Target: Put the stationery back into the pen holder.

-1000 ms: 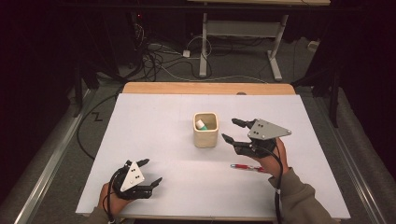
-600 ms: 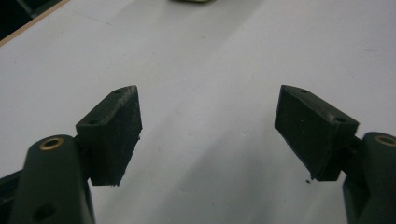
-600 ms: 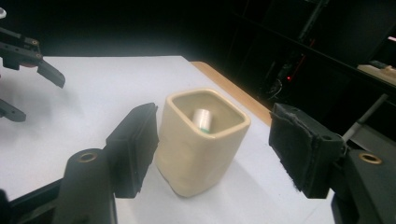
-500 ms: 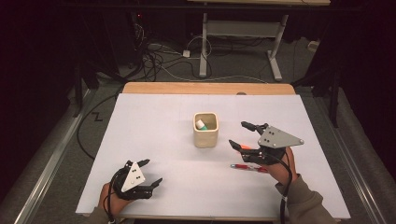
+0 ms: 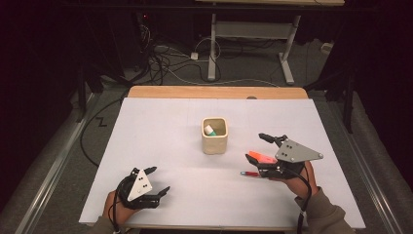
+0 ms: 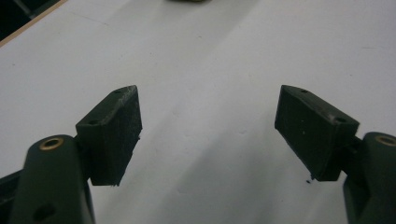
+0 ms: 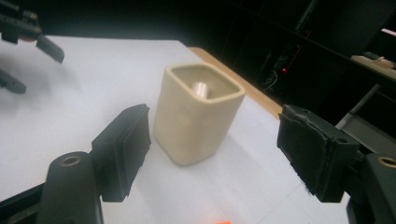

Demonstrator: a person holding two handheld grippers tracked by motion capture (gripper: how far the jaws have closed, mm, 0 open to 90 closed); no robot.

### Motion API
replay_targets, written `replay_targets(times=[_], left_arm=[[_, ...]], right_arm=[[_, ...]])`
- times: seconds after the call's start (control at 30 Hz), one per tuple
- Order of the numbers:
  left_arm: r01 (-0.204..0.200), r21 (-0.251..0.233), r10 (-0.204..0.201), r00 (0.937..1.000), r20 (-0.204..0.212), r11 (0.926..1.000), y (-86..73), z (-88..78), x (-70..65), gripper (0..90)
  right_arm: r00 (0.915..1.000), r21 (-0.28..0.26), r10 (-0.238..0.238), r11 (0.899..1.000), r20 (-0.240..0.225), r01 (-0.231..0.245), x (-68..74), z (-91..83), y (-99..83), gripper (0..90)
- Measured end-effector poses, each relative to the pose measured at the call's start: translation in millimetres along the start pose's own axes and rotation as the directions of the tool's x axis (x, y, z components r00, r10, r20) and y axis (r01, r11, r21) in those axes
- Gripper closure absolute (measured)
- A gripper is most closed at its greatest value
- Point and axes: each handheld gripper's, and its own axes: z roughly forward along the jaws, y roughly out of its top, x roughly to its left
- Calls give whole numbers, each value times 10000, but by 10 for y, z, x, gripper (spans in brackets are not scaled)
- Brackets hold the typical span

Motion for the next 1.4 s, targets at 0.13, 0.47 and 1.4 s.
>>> replay_targets(times=[0.13,0.47,1.4], left_arm=[[4,27,-4,10000,8,10000,-1,3,-2,223],[-49,66,49,10000,23,10000,1,11,-4,223],[-75,22,75,10000,31,10000,8,7,-12,223]], right_arm=[[10000,342,-7,9994,-54,9,3,-5,-86,252],[9984,1225,-176,9922,-544,242,-3,0,-260,249],[9651,3816,-270,9153,-2606,1287,-68,23,-395,333]])
